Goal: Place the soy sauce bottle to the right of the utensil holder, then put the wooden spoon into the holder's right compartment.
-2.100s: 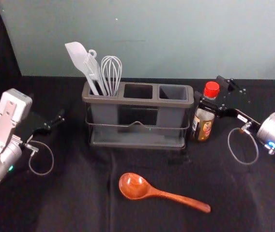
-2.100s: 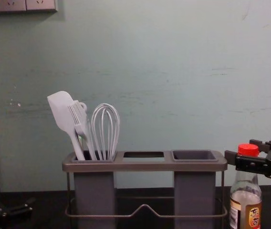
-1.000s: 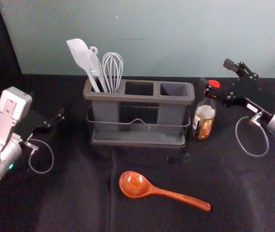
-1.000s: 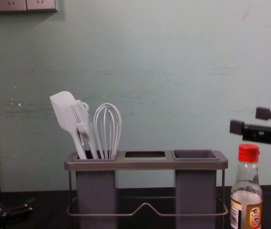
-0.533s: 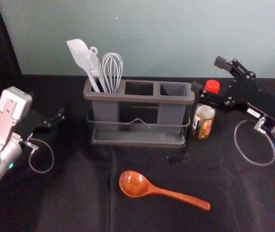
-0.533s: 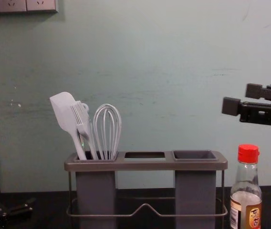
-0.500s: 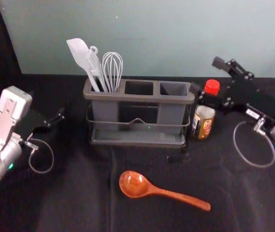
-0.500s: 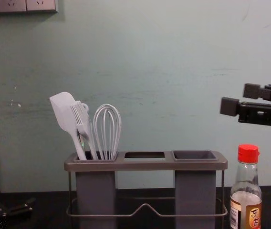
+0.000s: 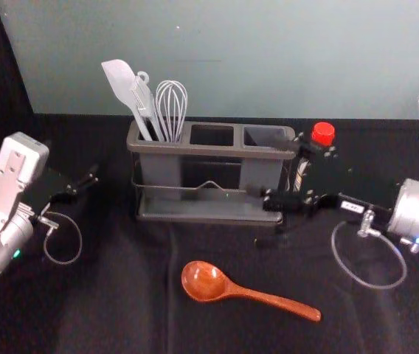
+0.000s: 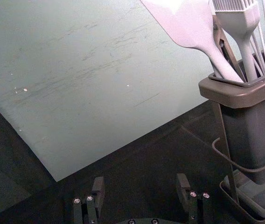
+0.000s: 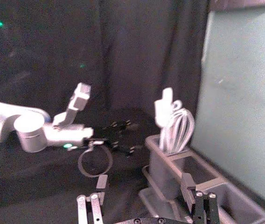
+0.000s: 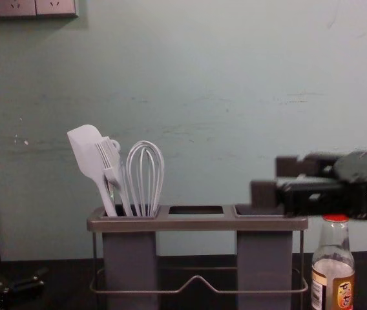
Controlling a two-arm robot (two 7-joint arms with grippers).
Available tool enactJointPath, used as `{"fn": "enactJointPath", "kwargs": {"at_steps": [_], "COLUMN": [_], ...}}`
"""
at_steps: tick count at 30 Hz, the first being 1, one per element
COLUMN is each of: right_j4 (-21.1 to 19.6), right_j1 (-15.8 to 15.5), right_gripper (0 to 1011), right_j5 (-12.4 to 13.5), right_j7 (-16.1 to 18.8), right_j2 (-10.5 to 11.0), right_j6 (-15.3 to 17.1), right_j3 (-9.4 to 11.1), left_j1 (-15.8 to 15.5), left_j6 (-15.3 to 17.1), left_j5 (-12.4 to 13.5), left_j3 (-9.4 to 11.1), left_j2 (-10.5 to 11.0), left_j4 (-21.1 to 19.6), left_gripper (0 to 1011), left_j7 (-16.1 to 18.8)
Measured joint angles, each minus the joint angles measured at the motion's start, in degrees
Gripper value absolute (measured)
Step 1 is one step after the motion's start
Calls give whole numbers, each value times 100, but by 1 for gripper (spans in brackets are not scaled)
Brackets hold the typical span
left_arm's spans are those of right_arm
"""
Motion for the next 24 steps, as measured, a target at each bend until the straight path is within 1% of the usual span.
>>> {"fn": "enactJointPath", "kwargs": {"at_steps": [1, 2, 4, 8, 9, 10, 11, 14, 15, 17, 18, 21, 22, 24], "right_j4": [17, 17, 110, 234, 301, 333, 393, 503, 568, 631, 694, 782, 841, 910], "right_j1": [78, 78, 228, 420, 540, 605, 725, 913, 1025, 1139, 1244, 1387, 1481, 1563], "right_gripper": [1000, 1000, 1000, 1000, 1000, 1000, 1000, 1000, 1000, 1000, 1000, 1000, 1000, 1000], "right_j5": [34, 34, 110, 149, 142, 134, 107, 25, -36, -106, -184, -300, -371, -436], "right_j7": [36, 36, 91, 130, 132, 134, 135, 136, 154, 168, 184, 212, 235, 258], "right_j2": [-5, -5, -54, -121, -156, -174, -205, -247, -271, -295, -314, -346, -373, -394], "right_j6": [152, 152, 430, 783, 997, 1104, 1310, 1585, 1725, 1835, 1934, 2053, 2117, 2166], "right_j3": [-105, -105, -304, -543, -682, -750, -892, -1117, -1251, -1393, -1525, -1718, -1850, -1960], "left_j1": [0, 0, 0, 0, 0, 0, 0, 0, 0, 0, 0, 0, 0, 0], "left_j6": [0, 0, 0, 0, 0, 0, 0, 0, 0, 0, 0, 0, 0, 0], "left_j5": [0, 0, 0, 0, 0, 0, 0, 0, 0, 0, 0, 0, 0, 0], "left_j3": [0, 0, 0, 0, 0, 0, 0, 0, 0, 0, 0, 0, 0, 0], "left_j2": [0, 0, 0, 0, 0, 0, 0, 0, 0, 0, 0, 0, 0, 0], "left_j4": [0, 0, 0, 0, 0, 0, 0, 0, 0, 0, 0, 0, 0, 0], "left_gripper": [1005, 1005, 1005, 1005, 1005, 1005, 1005, 1005, 1005, 1005, 1005, 1005, 1005, 1005], "left_j7": [0, 0, 0, 0, 0, 0, 0, 0, 0, 0, 0, 0, 0, 0]}}
